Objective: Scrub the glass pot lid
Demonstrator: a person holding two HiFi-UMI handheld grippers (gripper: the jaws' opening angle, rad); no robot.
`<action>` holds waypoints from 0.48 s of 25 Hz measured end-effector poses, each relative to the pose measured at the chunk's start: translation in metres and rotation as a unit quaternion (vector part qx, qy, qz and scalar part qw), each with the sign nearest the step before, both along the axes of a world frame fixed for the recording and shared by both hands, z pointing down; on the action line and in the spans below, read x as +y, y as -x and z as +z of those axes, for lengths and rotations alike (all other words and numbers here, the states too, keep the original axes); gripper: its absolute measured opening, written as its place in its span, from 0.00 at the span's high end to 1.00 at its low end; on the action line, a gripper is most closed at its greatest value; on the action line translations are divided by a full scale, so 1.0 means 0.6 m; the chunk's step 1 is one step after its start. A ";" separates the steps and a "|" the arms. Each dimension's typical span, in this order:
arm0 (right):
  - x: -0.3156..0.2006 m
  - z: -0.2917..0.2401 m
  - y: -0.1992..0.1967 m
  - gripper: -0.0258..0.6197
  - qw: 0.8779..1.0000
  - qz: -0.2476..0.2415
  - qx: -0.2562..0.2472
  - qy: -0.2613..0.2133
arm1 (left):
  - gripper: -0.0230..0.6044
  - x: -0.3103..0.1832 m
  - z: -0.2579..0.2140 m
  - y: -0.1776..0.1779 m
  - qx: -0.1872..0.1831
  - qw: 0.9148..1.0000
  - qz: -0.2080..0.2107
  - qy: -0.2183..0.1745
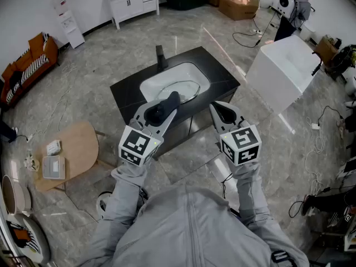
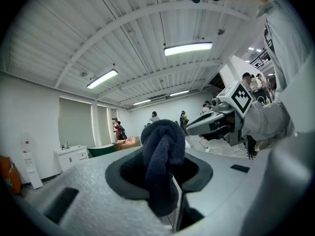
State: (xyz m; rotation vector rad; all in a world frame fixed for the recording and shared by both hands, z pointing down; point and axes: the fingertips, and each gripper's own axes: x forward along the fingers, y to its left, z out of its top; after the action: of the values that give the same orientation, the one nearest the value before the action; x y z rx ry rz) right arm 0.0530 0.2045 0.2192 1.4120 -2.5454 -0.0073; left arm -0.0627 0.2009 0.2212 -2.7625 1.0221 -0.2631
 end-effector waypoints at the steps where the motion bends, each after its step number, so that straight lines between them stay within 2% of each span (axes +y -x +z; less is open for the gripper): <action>1: 0.000 0.001 -0.001 0.91 1.000 0.000 -0.001 0.001 | 0.76 0.000 0.001 -0.001 -0.001 1.000 0.000 0.000; 12: 0.002 0.010 -0.028 0.91 0.999 0.002 -0.031 0.014 | 0.76 0.008 0.009 -0.019 -0.005 1.000 -0.010 0.007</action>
State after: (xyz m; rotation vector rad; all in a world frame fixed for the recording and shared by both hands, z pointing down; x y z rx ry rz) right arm 0.0699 0.2058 0.2250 1.4271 -2.5823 0.0736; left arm -0.0515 0.2057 0.2264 -2.7627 1.0487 -0.2879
